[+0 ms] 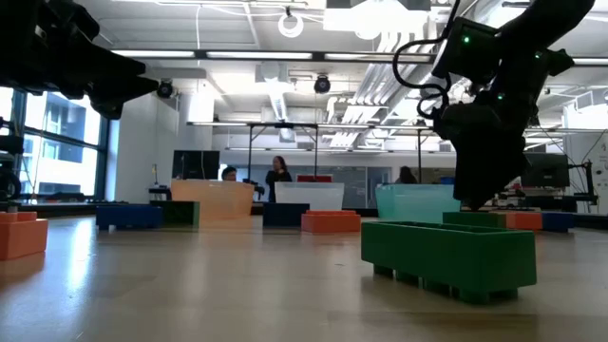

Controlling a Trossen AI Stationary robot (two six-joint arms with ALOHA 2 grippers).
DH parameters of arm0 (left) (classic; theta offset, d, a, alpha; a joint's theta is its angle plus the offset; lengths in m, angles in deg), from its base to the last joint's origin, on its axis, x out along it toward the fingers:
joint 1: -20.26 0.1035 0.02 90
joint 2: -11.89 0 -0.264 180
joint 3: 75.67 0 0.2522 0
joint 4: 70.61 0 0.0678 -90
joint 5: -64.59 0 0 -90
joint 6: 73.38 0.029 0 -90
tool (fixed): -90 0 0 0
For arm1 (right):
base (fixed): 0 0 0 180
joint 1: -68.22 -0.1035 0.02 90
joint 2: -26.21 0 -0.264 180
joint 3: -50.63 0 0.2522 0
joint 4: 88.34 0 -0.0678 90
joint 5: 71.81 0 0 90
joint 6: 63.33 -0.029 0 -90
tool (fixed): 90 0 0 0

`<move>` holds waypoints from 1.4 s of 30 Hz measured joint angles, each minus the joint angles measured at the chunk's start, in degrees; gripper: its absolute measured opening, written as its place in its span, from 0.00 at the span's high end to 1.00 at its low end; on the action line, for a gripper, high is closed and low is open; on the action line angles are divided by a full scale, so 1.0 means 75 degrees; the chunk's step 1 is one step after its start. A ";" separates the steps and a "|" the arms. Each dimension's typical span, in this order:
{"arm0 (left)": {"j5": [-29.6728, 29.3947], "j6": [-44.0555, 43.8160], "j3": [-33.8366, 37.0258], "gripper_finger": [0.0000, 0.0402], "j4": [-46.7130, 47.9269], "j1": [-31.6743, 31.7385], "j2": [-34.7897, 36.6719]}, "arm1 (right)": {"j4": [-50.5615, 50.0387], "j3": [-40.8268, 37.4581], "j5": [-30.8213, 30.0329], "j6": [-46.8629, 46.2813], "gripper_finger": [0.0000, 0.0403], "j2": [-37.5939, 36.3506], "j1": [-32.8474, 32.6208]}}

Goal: Sort & place blocks by color
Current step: Put the green game piece into the green bin

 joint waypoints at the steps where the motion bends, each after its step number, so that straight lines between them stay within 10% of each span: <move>1: 0.0000 0.0000 -0.0001 0.53 0.0001 0.0000 0.0002 | 0.0054 0.0000 -0.0004 0.0051 0.40 0.0069 0.0000; 15: 0.0000 -0.0003 0.0001 0.53 0.0001 -0.0003 0.0000 | 0.0503 0.0033 0.0056 -0.0008 0.42 0.1225 -0.0158; 24: -0.0408 -0.0003 -0.0002 0.53 0.0001 0.0000 0.0000 | 0.0445 0.0026 -0.0127 -0.0446 0.72 0.1289 -0.0213; 42: -0.0544 -0.0003 0.0000 0.53 0.0001 -0.0002 0.0000 | 0.0095 0.2086 -0.1177 0.1417 0.72 0.0873 0.0104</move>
